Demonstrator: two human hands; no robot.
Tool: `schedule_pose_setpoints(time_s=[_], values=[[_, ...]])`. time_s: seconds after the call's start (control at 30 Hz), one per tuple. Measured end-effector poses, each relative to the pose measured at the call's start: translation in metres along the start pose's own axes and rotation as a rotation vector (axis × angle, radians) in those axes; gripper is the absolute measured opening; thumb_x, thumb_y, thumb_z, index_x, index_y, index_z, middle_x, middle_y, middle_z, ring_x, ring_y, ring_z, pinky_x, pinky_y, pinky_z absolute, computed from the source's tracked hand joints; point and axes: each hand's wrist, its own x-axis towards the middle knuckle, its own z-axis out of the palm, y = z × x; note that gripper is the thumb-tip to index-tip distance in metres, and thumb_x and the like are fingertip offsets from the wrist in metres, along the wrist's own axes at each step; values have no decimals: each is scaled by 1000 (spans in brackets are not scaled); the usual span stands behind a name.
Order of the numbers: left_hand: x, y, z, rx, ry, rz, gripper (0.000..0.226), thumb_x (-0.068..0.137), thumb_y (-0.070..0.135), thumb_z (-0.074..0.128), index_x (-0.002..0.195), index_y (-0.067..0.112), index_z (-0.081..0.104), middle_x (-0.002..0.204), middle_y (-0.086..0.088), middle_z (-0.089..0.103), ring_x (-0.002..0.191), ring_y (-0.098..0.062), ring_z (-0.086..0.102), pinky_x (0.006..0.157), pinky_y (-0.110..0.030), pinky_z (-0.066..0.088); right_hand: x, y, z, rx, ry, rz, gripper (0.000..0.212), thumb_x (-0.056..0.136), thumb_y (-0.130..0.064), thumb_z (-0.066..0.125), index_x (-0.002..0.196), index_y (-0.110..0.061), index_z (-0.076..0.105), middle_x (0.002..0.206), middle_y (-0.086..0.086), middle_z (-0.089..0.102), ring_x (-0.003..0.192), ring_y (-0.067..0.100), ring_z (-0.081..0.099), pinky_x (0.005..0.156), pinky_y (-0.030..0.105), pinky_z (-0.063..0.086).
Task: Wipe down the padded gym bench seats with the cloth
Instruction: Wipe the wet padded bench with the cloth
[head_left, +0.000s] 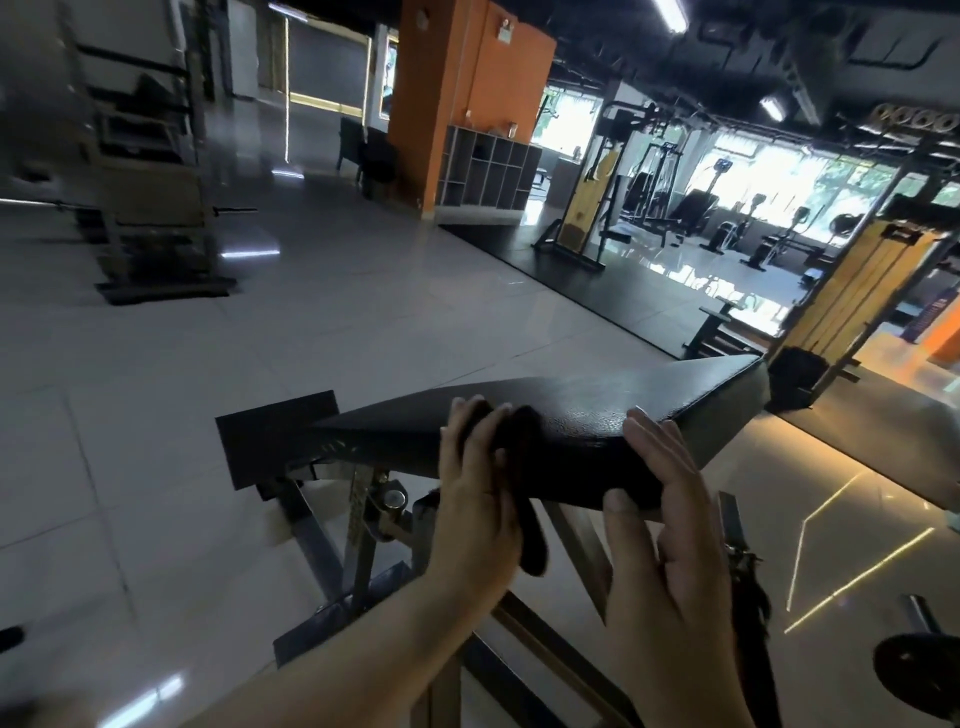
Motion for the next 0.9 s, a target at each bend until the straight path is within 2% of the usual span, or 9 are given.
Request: schedule_pose_setpoints(time_s=[0.07, 0.17, 0.23, 0.33, 0.43, 0.57, 0.73, 0.8, 0.9], values=[[7, -13, -6, 40, 42, -115, 45, 105, 34, 29, 132, 70, 28, 158, 27, 7, 152, -10, 4, 122, -53, 21, -18, 11, -13, -26, 7, 12, 43, 99, -20, 50, 142, -21, 52, 150, -26, 42, 147, 7, 31, 115, 26, 32], [8, -2, -1, -22, 79, -245, 35, 104, 42, 25, 132, 63, 31, 158, 27, 6, 150, -1, 4, 124, -37, 18, -11, 6, 2, -98, 54, 22, 41, 97, -28, 48, 135, -17, 57, 143, -16, 43, 141, 9, 34, 110, 13, 31], [2, 16, 7, -42, 64, -165, 37, 105, 46, 21, 139, 54, 33, 161, 21, 4, 151, -4, 5, 119, -24, 19, -6, 7, 6, -173, 51, -8, 38, 96, -26, 49, 132, -16, 59, 141, -8, 45, 137, 10, 35, 108, 26, 38], [-2, 6, 4, 12, -46, 70, 44, 105, 49, 24, 147, 42, 30, 163, 5, 10, 153, -17, 8, 120, -30, 18, 9, 7, 8, -367, -30, -47, 36, 100, -23, 42, 128, -13, 61, 139, 0, 55, 135, 15, 44, 115, 49, 35], [14, -33, -16, 90, -133, 181, 42, 106, 43, 27, 146, 34, 35, 161, 0, 21, 153, -21, 13, 123, -44, 14, 14, 4, 20, -620, -60, -108, 36, 100, -24, 42, 121, -12, 68, 134, 4, 63, 127, 25, 52, 115, 56, 31], [41, -72, -37, 93, -97, 42, 36, 106, 37, 28, 131, 30, 52, 154, 6, 35, 152, -18, 16, 124, -56, 6, 9, 5, 37, -805, 86, -152, 28, 96, -21, 51, 108, -14, 75, 124, 4, 69, 118, 31, 56, 113, 55, 33], [46, -72, -42, -133, -51, -279, 28, 105, 41, 29, 122, 49, 51, 157, 20, 21, 153, -11, 5, 123, -55, 10, 10, 8, 49, -871, 200, -173, 32, 99, -24, 47, 102, -17, 77, 113, 2, 71, 116, 26, 54, 104, 59, 40], [39, -51, -36, -123, -106, -141, 31, 105, 39, 31, 129, 44, 50, 157, 15, 21, 152, -12, 12, 121, -57, 18, 10, 10, 53, -887, 241, -165, 31, 98, -22, 47, 99, -17, 78, 108, 2, 72, 115, 26, 55, 103, 59, 41], [28, -41, -27, 52, -189, 264, 41, 104, 38, 35, 142, 25, 44, 155, -1, 30, 150, -22, 21, 122, -54, 15, 8, 10, 57, -900, 282, -144, 33, 98, -24, 46, 98, -17, 78, 105, 2, 72, 112, 31, 61, 102, 61, 41]])
